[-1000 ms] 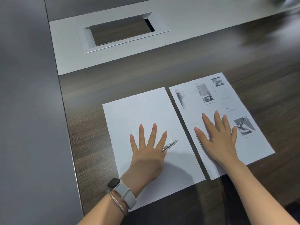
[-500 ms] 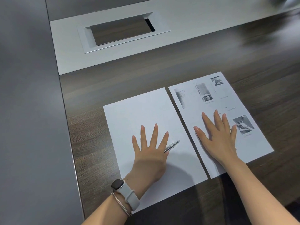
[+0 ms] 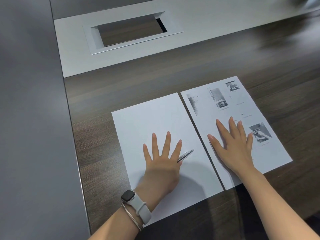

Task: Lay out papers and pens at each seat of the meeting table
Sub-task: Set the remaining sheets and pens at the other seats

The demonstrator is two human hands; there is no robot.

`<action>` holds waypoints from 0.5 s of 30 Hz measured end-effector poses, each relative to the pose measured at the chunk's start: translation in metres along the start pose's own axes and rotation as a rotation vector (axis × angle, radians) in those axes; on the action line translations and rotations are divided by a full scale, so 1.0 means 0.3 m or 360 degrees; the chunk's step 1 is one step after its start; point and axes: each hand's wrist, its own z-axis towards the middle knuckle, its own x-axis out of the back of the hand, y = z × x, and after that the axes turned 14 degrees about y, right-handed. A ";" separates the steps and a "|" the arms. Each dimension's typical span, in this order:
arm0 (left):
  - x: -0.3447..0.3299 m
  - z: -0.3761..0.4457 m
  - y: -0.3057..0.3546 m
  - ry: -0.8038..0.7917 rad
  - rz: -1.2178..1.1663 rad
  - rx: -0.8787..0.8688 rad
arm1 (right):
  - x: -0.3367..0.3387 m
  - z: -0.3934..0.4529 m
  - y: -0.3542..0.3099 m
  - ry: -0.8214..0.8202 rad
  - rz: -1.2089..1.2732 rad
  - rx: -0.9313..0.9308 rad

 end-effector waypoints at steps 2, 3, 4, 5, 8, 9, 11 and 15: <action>0.013 0.010 0.010 0.0015 0.0015 0.0017 | 0.000 -0.002 0.000 -0.0003 0.0002 0.0001; 0.004 0.007 0.007 -0.0003 0.0031 -0.0010 | 0.000 -0.002 0.000 -0.0006 0.0000 0.0001; -0.008 0.000 0.003 0.0013 0.0024 -0.0039 | -0.001 -0.002 0.001 -0.0008 -0.0002 0.0002; -0.018 -0.002 -0.001 -0.0024 -0.0012 -0.0039 | -0.001 -0.001 0.002 -0.0009 -0.0004 0.0003; 0.004 -0.005 0.007 -0.0091 -0.0060 0.0029 | -0.001 -0.001 0.001 -0.0011 -0.0006 0.0011; 0.021 0.001 0.012 -0.0165 -0.0082 -0.0007 | 0.003 -0.002 -0.002 -0.0004 0.0011 0.0001; -0.008 -0.013 0.005 -0.0135 -0.0168 -0.0009 | 0.021 -0.006 -0.015 0.0030 0.0100 -0.0034; 0.071 -0.018 0.001 0.0100 -0.0437 0.0157 | 0.091 -0.054 -0.100 0.0190 0.0480 -0.0024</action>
